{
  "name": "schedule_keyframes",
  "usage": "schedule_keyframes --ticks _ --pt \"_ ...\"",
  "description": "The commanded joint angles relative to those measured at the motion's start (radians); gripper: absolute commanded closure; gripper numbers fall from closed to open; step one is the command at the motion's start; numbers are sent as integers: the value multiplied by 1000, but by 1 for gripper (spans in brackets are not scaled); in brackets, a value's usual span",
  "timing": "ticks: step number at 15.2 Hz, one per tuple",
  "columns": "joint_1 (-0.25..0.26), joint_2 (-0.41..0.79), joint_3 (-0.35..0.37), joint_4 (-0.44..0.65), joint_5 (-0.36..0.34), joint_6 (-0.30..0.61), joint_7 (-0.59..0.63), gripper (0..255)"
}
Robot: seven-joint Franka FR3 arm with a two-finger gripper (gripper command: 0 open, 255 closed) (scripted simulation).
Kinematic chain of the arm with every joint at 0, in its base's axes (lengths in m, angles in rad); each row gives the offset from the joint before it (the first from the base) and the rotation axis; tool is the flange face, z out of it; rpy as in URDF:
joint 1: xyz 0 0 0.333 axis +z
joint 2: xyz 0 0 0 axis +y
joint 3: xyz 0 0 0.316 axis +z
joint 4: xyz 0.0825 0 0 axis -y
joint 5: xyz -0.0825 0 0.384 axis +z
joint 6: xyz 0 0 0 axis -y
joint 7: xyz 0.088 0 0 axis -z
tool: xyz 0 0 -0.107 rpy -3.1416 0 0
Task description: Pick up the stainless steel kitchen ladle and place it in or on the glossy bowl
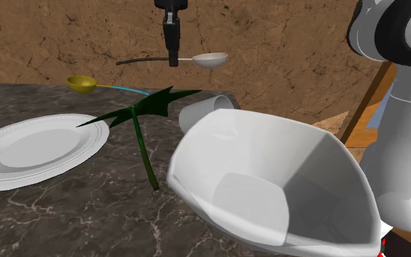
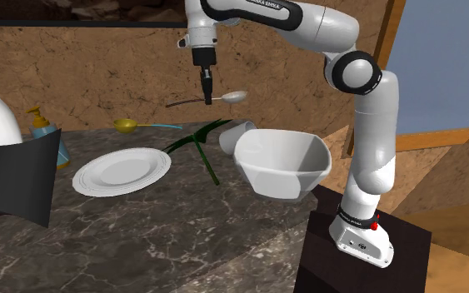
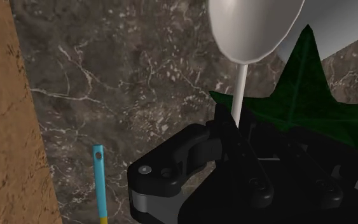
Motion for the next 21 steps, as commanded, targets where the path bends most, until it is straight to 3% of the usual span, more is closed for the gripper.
schedule_keyframes --ticks 1,9,11,13,21 --pt "5 26 2 67 -6 -42 7 255" --pt "51 185 10 427 -46 -244 38 255" --pt "35 51 18 223 -11 -170 54 255" --pt "33 -45 25 90 15 -129 72 255" --pt "67 -319 61 -229 102 -63 164 255"
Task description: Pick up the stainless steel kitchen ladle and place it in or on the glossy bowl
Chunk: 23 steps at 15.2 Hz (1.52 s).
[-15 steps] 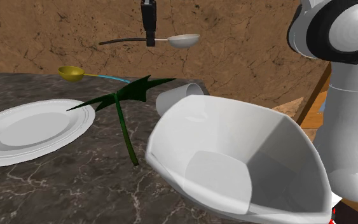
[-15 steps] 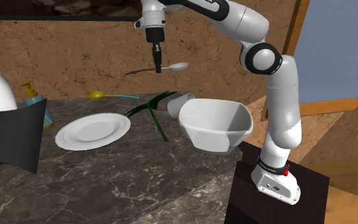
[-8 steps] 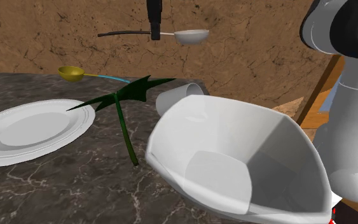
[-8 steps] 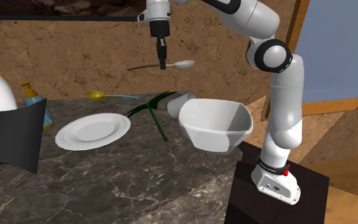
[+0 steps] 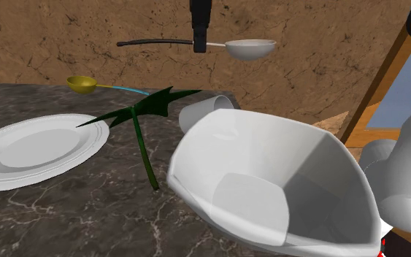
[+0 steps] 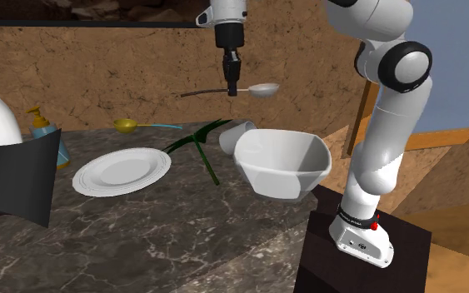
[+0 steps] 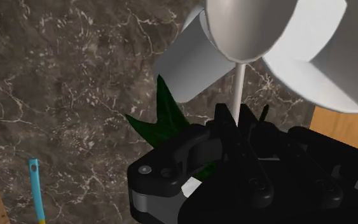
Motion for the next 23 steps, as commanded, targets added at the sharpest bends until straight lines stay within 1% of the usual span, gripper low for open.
schedule_keyframes --ticks 1,7,14,23 --pt "11 -60 11 -62 22 8 27 255" --pt "50 -204 54 -188 86 11 118 255" --pt "97 -329 119 -267 163 -2 243 255" --pt "107 -405 116 -459 179 113 205 255"
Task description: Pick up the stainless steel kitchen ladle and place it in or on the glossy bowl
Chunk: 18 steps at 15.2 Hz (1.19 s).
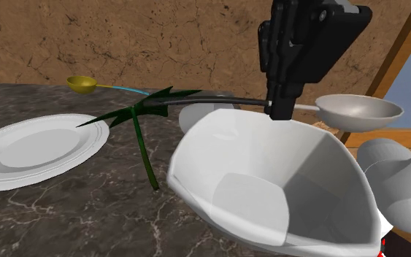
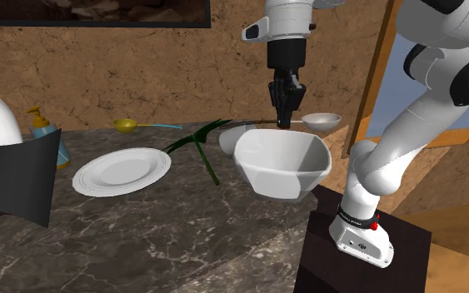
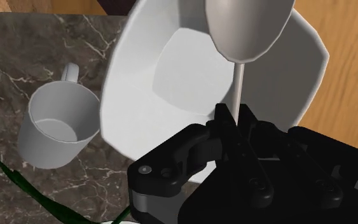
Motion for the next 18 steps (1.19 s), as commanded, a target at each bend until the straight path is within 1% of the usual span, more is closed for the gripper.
schedule_keyframes --ticks 1,7,14,15,18 --pt "2 -14 1 -39 3 26 -7 255" --pt "9 -50 5 -147 14 98 -26 255" --pt "9 -50 5 -147 14 98 -26 255" --pt "9 -50 5 -147 14 98 -26 0" --pt "9 -50 5 -148 14 98 -26 0"
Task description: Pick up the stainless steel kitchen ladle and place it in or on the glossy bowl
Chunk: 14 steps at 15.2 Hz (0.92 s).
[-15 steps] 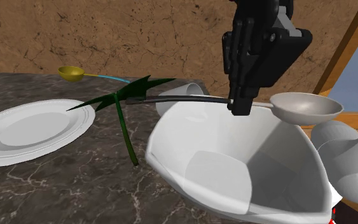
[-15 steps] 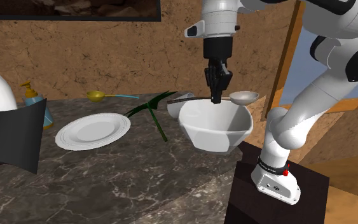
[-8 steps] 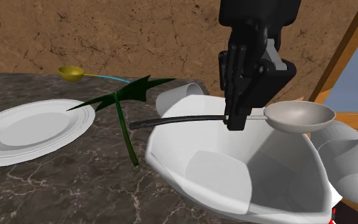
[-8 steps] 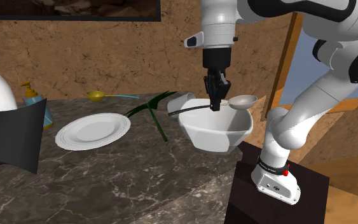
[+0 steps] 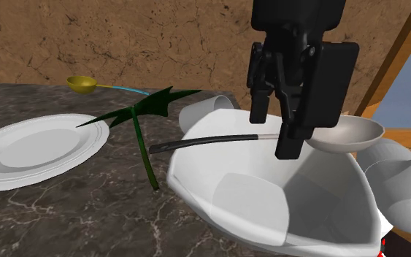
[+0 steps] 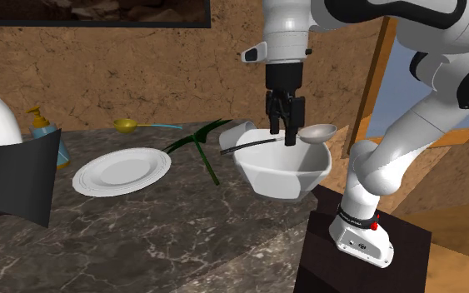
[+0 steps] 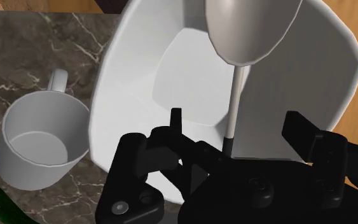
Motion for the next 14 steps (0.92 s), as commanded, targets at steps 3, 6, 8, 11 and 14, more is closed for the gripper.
schedule_keyframes --ticks 3,6,8,11,14 --pt "-4 16 -4 46 -6 -31 5 0" --pt "-13 68 -11 182 -22 -117 22 0" --pt "-13 67 -11 182 -22 -117 22 0" --pt "-13 67 -11 182 -22 -117 22 0" --pt "-13 67 -11 182 -22 -117 22 0"
